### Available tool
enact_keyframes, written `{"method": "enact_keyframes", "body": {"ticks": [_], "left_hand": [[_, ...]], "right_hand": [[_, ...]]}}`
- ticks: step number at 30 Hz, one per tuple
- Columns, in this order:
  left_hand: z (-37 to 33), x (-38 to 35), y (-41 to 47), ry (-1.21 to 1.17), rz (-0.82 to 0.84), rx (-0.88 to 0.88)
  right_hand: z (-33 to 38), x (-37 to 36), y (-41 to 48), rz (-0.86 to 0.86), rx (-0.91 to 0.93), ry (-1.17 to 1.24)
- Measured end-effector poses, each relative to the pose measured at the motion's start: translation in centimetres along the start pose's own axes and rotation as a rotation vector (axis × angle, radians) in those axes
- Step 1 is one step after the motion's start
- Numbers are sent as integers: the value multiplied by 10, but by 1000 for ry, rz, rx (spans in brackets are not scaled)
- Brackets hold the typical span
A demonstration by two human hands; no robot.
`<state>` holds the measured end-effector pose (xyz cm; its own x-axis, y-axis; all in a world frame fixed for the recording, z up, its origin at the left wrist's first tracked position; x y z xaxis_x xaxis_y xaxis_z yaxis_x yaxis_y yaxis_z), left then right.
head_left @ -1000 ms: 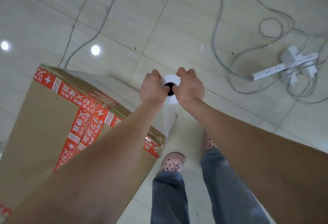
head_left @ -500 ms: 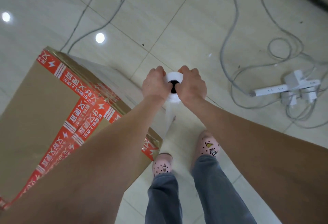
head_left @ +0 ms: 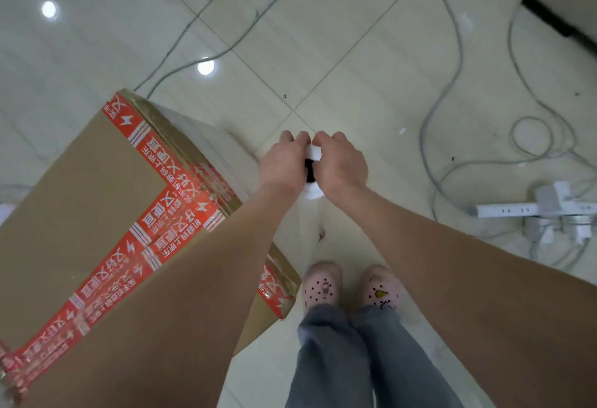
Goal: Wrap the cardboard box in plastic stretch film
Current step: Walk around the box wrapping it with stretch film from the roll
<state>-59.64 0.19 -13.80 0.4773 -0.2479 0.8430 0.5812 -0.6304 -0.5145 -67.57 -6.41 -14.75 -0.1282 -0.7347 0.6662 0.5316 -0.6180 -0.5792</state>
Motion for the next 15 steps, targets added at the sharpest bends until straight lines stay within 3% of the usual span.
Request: {"method": "enact_keyframes", "body": {"ticks": [4, 9, 12, 15], "left_hand": [[7, 1, 15, -113, 3, 98], [12, 8, 31, -150, 6, 123], [-7, 15, 40, -45, 8, -4], [-7, 20, 49, -31, 7, -21]], "right_hand": [[26, 2, 8, 54, 243, -252], [-17, 7, 22, 33, -170, 43], [-12, 11, 30, 37, -148, 42], [-1, 15, 39, 44, -95, 39]]}}
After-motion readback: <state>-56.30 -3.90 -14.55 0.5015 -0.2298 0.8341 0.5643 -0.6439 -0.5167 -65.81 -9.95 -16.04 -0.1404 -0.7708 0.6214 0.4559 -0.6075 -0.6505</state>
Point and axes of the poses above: each hand's wrist, its own y-axis towards the middle knuckle, its own x-axis out of the back of the hand, z = x × y, the point moved 10 cm from there along y, towards the middle knuckle, and after that the axes turned 3 degrees about -x, right-handed, at the moved point
